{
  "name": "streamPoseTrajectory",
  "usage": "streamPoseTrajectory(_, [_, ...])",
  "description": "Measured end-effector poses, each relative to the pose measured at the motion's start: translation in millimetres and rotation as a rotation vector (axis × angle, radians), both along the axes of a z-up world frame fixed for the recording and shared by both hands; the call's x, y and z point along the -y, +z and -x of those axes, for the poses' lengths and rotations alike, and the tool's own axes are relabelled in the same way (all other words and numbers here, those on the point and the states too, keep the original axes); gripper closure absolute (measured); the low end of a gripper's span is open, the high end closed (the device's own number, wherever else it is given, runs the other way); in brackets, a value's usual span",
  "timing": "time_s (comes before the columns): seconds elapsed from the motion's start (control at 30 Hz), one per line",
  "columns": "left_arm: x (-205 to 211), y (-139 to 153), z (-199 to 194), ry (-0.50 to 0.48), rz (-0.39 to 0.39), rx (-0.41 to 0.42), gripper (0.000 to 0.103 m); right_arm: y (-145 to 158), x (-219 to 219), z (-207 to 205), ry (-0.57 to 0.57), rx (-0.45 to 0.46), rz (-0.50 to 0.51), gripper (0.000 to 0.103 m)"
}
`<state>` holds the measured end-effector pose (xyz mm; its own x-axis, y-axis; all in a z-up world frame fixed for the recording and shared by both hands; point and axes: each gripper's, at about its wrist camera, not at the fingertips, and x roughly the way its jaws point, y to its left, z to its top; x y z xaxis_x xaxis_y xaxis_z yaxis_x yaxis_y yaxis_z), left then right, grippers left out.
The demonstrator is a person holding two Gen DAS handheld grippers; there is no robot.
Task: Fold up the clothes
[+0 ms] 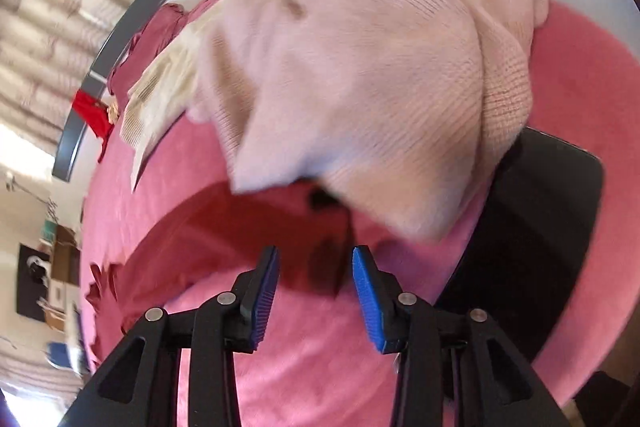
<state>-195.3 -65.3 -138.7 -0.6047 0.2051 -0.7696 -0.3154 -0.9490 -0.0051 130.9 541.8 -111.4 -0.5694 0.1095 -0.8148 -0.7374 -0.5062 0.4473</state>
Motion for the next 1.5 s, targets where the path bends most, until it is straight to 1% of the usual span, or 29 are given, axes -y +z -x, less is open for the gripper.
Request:
streamPoseTrajectory(0.13, [4,-2,2,0.0,-0.027,0.003,0.014,-7,-17,-1,0.02,0.015,-0.001,0.063])
streamPoseTrajectory(0.23, [3,-5,3,0.0,-0.025,0.003,0.013,-13,-30,-1,0.035,0.026,-0.002,0.059])
streamPoseTrajectory(0.27, [3,-5,2,0.0,-0.024,0.003,0.013,-15,-34,-1,0.04,0.03,-0.002,0.062])
streamPoseTrajectory(0.3, [3,-4,2,-0.001,-0.023,0.002,0.013,-17,-39,-1,0.046,0.034,-0.002,0.074])
streamPoseTrajectory(0.33, [3,-4,2,-0.001,-0.024,0.003,0.013,-19,-41,-3,0.048,0.029,0.005,0.081])
streamPoseTrajectory(0.37, [4,-4,2,-0.001,-0.026,0.004,0.013,-21,-42,-7,0.046,0.013,0.023,0.097])
streamPoseTrajectory(0.4, [4,-4,2,-0.001,-0.028,0.005,0.013,-21,-42,-12,0.038,-0.009,0.043,0.099])
streamPoseTrajectory(0.47, [4,-3,2,-0.001,-0.031,0.008,0.013,-14,-39,-26,0.009,-0.06,0.086,0.099])
streamPoseTrajectory(0.53, [4,1,4,-0.006,-0.037,0.024,0.012,1,-33,-30,-0.001,-0.105,0.113,0.099])
streamPoseTrajectory(0.57, [5,5,6,-0.011,-0.056,0.035,0.012,11,-29,-31,-0.004,-0.137,0.127,0.099])
streamPoseTrajectory(0.63, [11,14,10,-0.014,-0.12,0.051,0.012,40,-17,-24,0.004,-0.221,0.142,0.099])
streamPoseTrajectory(0.73, [26,30,13,0.01,-0.234,0.05,0.012,90,10,16,0.072,-0.302,0.12,0.099])
streamPoseTrajectory(0.8, [38,40,15,0.03,-0.301,0.047,0.012,125,42,66,0.16,-0.34,0.089,0.099])
streamPoseTrajectory(0.87, [52,47,12,0.05,-0.344,0.029,0.012,154,75,119,0.257,-0.376,0.067,0.099])
streamPoseTrajectory(0.93, [68,53,6,0.068,-0.374,0.009,0.012,175,130,173,0.38,-0.404,0.053,0.099])
streamPoseTrajectory(1.0, [85,55,-1,0.085,-0.392,-0.004,0.012,186,190,227,0.498,-0.417,0.053,0.099])
streamPoseTrajectory(1.1, [111,54,-10,0.117,-0.403,-0.01,0.012,176,291,301,0.667,-0.404,0.075,0.099])
streamPoseTrajectory(1.13, [121,52,-14,0.132,-0.407,-0.011,0.012,166,330,329,0.724,-0.386,0.07,0.099])
streamPoseTrajectory(1.2, [141,46,-18,0.171,-0.414,0.003,0.012,141,401,363,0.82,-0.343,0.064,0.099])
streamPoseTrajectory(1.27, [159,37,-22,0.215,-0.43,0.027,0.012,113,457,377,0.885,-0.282,0.048,0.099])
streamPoseTrajectory(1.33, [177,27,-25,0.27,-0.44,0.055,0.012,72,508,395,0.944,-0.188,0.043,0.096])
streamPoseTrajectory(1.37, [184,22,-25,0.291,-0.449,0.067,0.012,53,527,399,0.981,-0.144,0.058,0.09])
streamPoseTrajectory(1.4, [191,18,-26,0.309,-0.461,0.077,0.012,33,544,402,1.019,-0.096,0.071,0.08])
streamPoseTrajectory(1.43, [196,14,-26,0.325,-0.469,0.084,0.012,14,557,403,1.062,-0.039,0.083,0.077])
streamPoseTrajectory(1.47, [199,13,-26,0.331,-0.475,0.086,0.012,-2,567,401,1.097,0.006,0.085,0.077])
streamPoseTrajectory(1.5, [200,13,-24,0.331,-0.484,0.085,0.012,-10,570,391,1.118,0.017,0.068,0.077])
